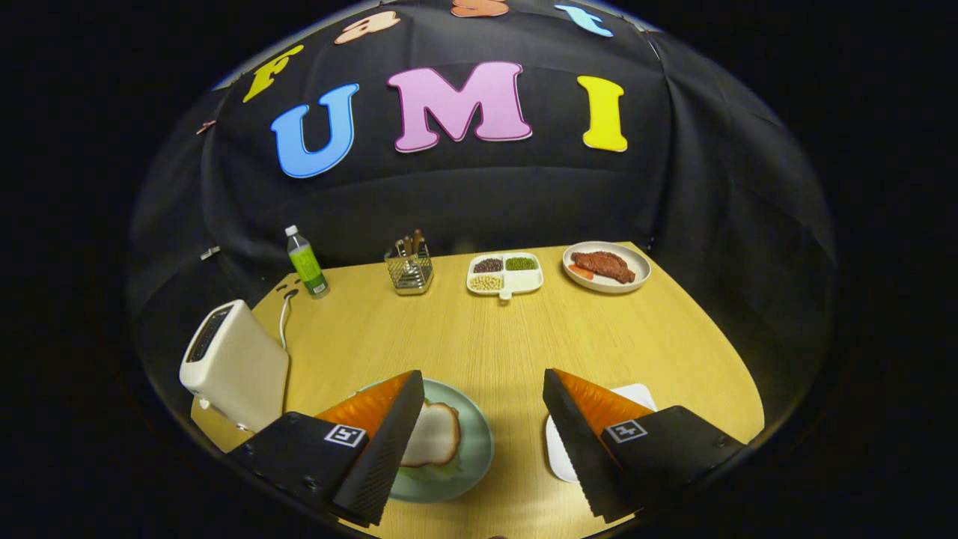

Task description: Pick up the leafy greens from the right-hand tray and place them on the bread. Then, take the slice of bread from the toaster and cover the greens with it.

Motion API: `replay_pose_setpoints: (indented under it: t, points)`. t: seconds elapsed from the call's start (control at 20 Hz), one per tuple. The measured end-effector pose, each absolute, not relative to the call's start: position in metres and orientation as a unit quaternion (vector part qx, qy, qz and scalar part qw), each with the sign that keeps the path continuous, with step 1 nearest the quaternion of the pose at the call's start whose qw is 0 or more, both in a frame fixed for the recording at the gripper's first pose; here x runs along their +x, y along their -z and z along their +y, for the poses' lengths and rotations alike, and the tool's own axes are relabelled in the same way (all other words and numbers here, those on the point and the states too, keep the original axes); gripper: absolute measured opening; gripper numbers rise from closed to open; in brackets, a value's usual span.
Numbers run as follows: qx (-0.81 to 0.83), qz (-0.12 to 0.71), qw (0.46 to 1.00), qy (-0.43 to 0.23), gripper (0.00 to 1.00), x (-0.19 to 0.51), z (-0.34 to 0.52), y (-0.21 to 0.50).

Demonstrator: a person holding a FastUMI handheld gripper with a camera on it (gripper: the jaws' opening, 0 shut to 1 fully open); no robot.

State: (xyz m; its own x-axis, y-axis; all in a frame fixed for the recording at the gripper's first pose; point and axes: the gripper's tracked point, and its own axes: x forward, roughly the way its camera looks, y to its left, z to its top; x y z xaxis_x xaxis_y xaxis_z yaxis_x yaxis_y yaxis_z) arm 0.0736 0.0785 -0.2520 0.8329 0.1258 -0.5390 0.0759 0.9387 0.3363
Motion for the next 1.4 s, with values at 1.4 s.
replay_pose_setpoints:
  t: [1.4]
  points:
    - [0.046,0.125,0.984,-0.121,0.98,0.033,0.098,0.054]
